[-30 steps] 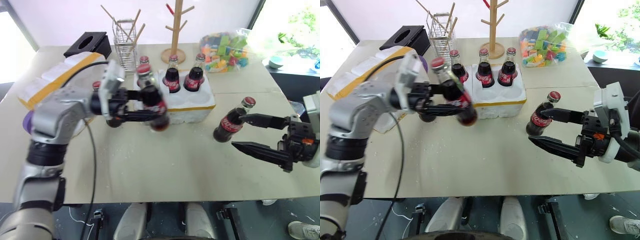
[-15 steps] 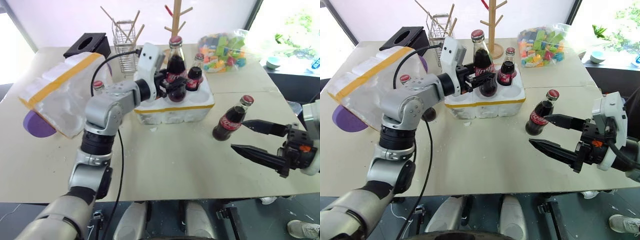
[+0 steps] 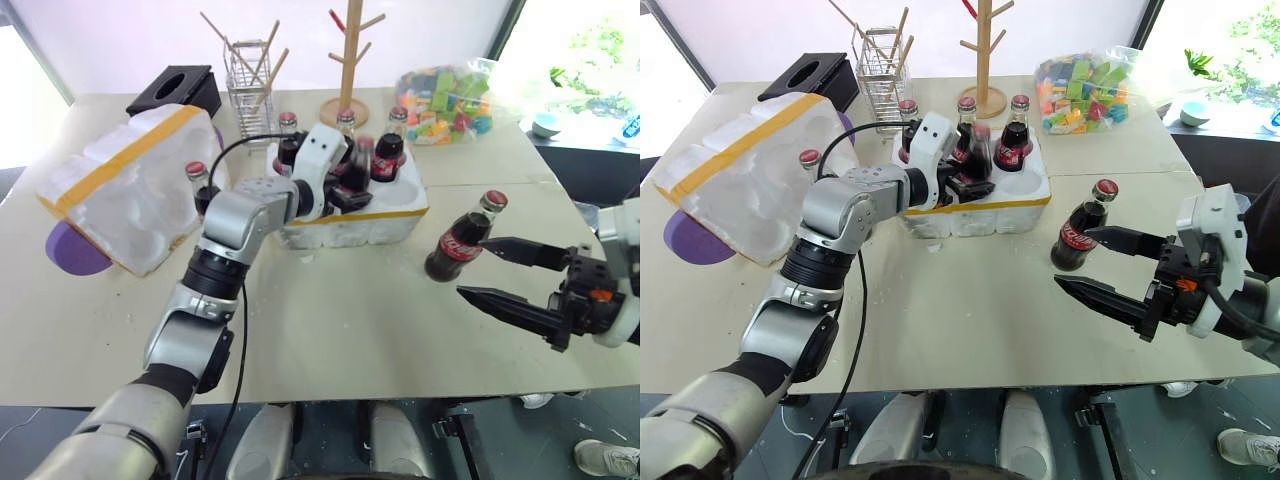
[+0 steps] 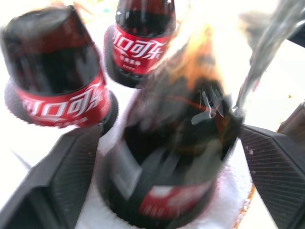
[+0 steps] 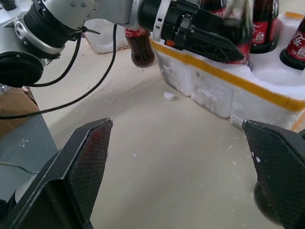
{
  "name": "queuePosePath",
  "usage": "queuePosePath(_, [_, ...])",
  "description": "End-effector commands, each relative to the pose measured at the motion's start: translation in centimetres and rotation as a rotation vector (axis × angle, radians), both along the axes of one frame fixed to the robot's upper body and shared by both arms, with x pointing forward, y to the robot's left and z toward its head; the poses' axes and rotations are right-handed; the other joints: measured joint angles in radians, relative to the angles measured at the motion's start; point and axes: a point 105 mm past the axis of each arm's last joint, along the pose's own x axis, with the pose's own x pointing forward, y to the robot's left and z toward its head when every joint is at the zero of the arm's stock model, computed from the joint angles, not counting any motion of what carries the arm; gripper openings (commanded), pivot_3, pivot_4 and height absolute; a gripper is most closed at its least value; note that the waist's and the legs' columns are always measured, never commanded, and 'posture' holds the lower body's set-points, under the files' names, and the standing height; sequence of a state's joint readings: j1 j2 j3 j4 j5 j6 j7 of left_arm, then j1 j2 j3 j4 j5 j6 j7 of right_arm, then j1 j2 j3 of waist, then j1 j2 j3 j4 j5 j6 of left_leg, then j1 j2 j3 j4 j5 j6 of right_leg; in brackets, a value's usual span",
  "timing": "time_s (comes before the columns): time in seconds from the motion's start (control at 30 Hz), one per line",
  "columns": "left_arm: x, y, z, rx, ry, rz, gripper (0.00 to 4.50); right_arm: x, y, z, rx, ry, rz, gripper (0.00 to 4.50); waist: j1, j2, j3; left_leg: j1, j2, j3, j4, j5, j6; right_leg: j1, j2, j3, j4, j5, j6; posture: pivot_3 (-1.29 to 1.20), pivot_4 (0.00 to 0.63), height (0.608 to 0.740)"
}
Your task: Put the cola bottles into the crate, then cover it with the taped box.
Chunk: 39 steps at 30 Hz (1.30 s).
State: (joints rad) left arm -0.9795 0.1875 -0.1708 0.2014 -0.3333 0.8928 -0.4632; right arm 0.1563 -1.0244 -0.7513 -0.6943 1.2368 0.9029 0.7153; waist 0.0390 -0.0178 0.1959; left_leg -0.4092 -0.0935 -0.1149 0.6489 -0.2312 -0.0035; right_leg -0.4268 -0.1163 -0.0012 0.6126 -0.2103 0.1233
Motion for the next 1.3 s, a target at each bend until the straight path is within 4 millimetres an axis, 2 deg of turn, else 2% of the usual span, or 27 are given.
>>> queuePosePath(0.03, [-1.8, 0.3, 5.8, -0.180, -0.169, -0.119, 4.46, 0.1, 0.1, 0.6, 0.004, -0.041, 0.003, 4.50, -0.001, 0.000, 0.000, 0.000, 0.000, 0.000, 0.000, 0.000, 0.000, 0.000, 0.000, 0.000, 0.000, 0.000, 0.000, 0.00, 0.150, 0.740])
queuePosePath(0.1, [-3.2, 1.8, 9.3, -0.282, -0.300, -0.175, 4.46, 0.2, 0.1, 0.5, 0.005, -0.035, 0.003, 4.50, -0.001, 0.000, 0.000, 0.000, 0.001, 0.000, 0.000, 0.000, 0.000, 0.000, 0.000, 0.000, 0.000, 0.000, 0.000, 0.00, 0.150, 0.740])
queuePosePath(0.17, [-4.2, 3.6, 11.7, -0.329, -0.394, -0.196, 4.46, 0.2, 0.0, 0.3, 0.005, -0.028, 0.002, 4.50, -0.002, 0.000, 0.000, 0.000, 0.001, 0.000, -0.001, 0.000, 0.000, -0.001, 0.000, 0.000, 0.000, 0.000, 0.000, 0.00, 0.150, 0.740])
queuePosePath(0.23, [-5.6, 5.6, 12.4, -0.300, -0.441, -0.250, 4.46, 0.3, 0.0, 0.1, 0.006, -0.023, 0.003, 4.50, -0.002, 0.001, 0.000, 0.000, 0.001, 0.000, -0.001, 0.000, 0.000, -0.001, 0.000, 0.000, 0.000, 0.000, 0.000, 0.00, 0.150, 0.740])
queuePosePath(0.37, [-7.9, 10.0, 10.6, -0.164, -0.426, -0.322, 4.46, 0.6, 0.1, 0.0, 0.010, -0.019, 0.012, 4.50, -0.001, 0.002, -0.001, 0.001, 0.001, 0.001, -0.001, 0.000, 0.000, -0.001, 0.001, 0.001, 0.000, -0.001, -0.002, 0.00, 0.150, 0.740])
queuePosePath(0.53, [-12.2, 17.4, 6.0, 0.012, -0.185, -0.333, 4.46, 1.0, -0.1, -0.2, 0.006, -0.006, 0.019, 4.50, -0.011, 0.001, 0.000, 0.001, 0.001, 0.001, -0.001, 0.000, 0.000, -0.001, 0.002, 0.002, 0.000, -0.002, -0.005, 0.00, 0.150, 0.740])
queuePosePath(0.57, [-12.9, 18.3, 5.5, 0.031, -0.156, -0.325, 4.46, 1.1, -0.1, -0.3, 0.006, -0.005, 0.019, 4.50, -0.012, 0.001, 0.000, 0.001, 0.002, 0.001, -0.002, 0.000, 0.000, -0.002, 0.002, 0.002, 0.000, -0.002, -0.006, 0.00, 0.150, 0.740])
queuePosePath(0.73, [-12.3, 22.6, 3.5, 0.100, -0.127, -0.090, 4.46, 1.5, 0.0, -0.4, 0.003, -0.002, 0.032, 4.50, 0.005, 0.001, 0.000, 0.000, 0.006, 0.005, -0.002, -0.002, -0.002, 0.001, -0.003, -0.001, -0.001, -0.002, -0.005, 0.00, 0.150, 0.740])
queuePosePath(0.83, [-11.3, 24.1, 2.6, 0.096, -0.141, 0.026, 4.46, 1.6, 0.1, -0.4, 0.000, -0.003, 0.043, 4.50, 0.003, 0.001, 0.000, -0.001, 0.015, 0.015, -0.002, -0.002, -0.003, 0.003, -0.004, -0.002, -0.003, -0.004, -0.003, 0.00, 0.150, 0.740])
queuePosePath(1.0, [-9.5, 24.9, 1.0, 0.085, -0.145, 0.118, 4.46, 1.5, 0.4, -0.1, -0.014, -0.007, 0.078, 4.50, -0.001, 0.001, 0.000, -0.002, 0.021, 0.027, -0.004, -0.002, -0.003, 0.000, -0.004, -0.001, -0.004, -0.002, -0.006, 0.00, 0.150, 0.740])
queuePosePath(1.17, [-7.1, 22.8, 0.0, 0.007, -0.152, 0.073, 4.46, 1.6, 0.8, 0.1, -0.014, -0.016, 0.096, 4.50, 0.003, 0.001, 0.000, -0.002, 0.021, 0.030, -0.003, -0.001, 0.001, -0.001, -0.003, -0.001, -0.004, -0.002, -0.006, 0.00, 0.150, 0.740])
queuePosePath(1.3, [-6.1, 21.9, -0.8, -0.038, -0.134, 0.029, 4.46, 1.7, 0.9, 0.1, -0.010, -0.018, 0.095, 4.50, -0.001, 0.001, 0.000, -0.002, 0.021, 0.031, -0.002, -0.001, 0.001, 0.000, -0.003, -0.001, -0.004, -0.002, -0.006, 0.00, 0.150, 0.740])
